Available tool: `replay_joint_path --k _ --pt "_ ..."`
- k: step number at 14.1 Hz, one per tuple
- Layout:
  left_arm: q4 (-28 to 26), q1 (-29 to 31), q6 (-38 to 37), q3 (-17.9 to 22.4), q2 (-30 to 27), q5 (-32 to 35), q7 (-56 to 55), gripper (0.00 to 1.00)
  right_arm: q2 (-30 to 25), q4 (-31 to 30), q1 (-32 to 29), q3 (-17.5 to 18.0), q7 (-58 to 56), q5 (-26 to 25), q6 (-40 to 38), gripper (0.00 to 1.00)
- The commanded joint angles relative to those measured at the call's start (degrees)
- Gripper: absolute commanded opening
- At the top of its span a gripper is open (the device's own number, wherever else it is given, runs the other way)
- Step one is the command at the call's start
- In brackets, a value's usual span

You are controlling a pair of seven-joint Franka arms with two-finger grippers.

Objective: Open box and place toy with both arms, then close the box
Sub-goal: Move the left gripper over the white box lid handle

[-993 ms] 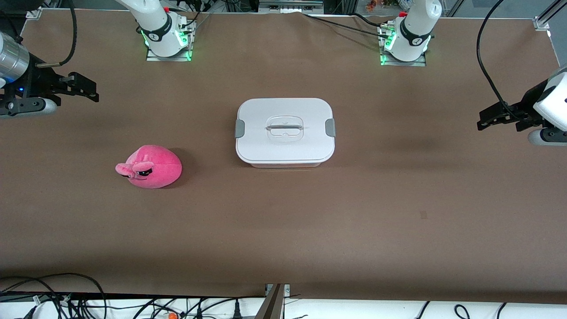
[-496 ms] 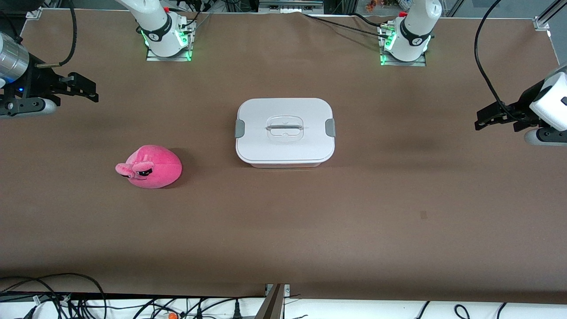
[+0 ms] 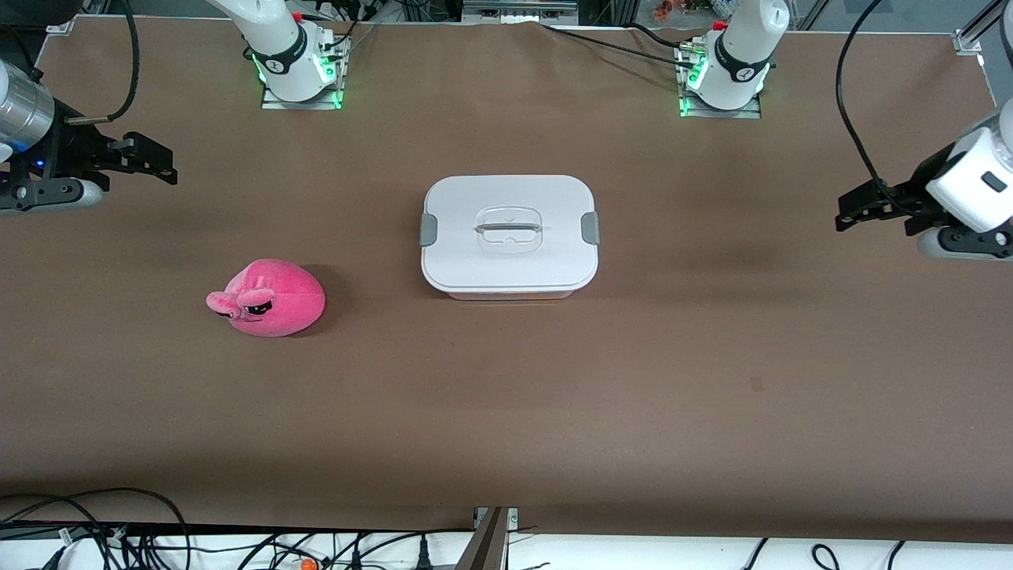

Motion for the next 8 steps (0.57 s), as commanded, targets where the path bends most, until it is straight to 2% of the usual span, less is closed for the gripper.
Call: replay_joint_path --k 1,5,6,8 --pt "1.6 -2.8 -0.6 0.2 0.8 0.3 -0.5 1.0 0.9 1.8 0.1 -0.3 -0.5 -0.6 -0.9 1.0" --pt "1.6 -6.0 -0.6 -0.2 1.1 0.3 -0.5 1.0 0.9 1.8 0.1 -0.3 -0.5 -0.6 -0.9 1.0" --pt "1.6 -8.8 -0.6 -0.2 1.2 0.4 -0.5 1.0 0.9 1.8 0.1 -0.3 -0.4 -0.6 -0.9 1.0" --pt "1.6 -10.7 -0.6 -0.2 2.6 -0.1 -0.3 1.0 0.9 1.8 0.1 -0.3 -0.4 -0.6 -0.8 1.0"
